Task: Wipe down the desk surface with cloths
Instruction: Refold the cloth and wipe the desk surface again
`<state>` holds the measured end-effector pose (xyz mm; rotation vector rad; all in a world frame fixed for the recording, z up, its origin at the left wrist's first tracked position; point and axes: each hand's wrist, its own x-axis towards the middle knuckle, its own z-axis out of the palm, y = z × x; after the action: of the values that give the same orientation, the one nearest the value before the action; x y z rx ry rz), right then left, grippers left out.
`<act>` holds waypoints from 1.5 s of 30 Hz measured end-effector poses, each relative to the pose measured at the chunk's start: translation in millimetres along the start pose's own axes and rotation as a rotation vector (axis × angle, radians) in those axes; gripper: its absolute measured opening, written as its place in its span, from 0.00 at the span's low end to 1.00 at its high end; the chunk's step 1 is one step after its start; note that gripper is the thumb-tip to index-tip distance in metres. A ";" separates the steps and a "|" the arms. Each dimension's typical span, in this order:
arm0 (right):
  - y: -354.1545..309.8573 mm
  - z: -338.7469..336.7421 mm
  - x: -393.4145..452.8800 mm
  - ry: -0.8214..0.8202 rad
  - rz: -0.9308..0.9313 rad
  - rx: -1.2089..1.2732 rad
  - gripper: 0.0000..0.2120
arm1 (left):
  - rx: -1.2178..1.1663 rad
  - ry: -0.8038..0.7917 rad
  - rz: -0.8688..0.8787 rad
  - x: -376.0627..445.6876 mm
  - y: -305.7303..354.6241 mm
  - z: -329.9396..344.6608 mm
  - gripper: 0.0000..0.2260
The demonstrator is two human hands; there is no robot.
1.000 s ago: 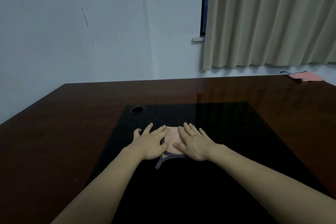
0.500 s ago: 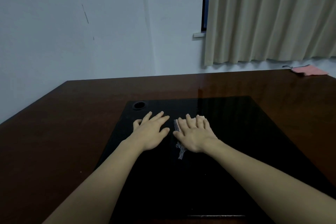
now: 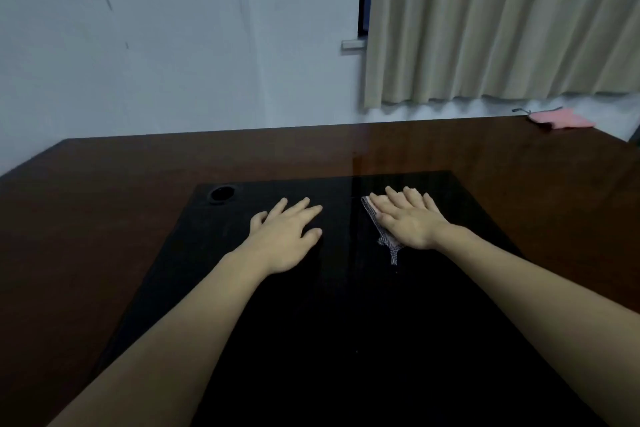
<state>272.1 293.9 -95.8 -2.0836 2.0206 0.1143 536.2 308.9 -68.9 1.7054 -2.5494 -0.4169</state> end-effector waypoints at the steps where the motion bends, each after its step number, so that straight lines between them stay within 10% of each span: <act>1: 8.0 -3.3 8.2 0.004 0.007 0.002 0.26 | 0.000 0.000 0.007 10.5 1.3 1.0 0.24; 15: 163.0 -55.2 178.8 0.028 0.127 -0.002 0.26 | -0.016 0.014 0.101 259.2 42.9 -5.8 0.24; 45: 453.4 -118.7 306.1 0.008 0.293 0.018 0.28 | 0.042 -0.035 0.035 450.7 187.4 34.1 0.27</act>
<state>-177.9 -38.9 -99.6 -1.7668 2.3099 0.1382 184.3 -29.1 -105.1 1.6783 -2.6269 -0.3980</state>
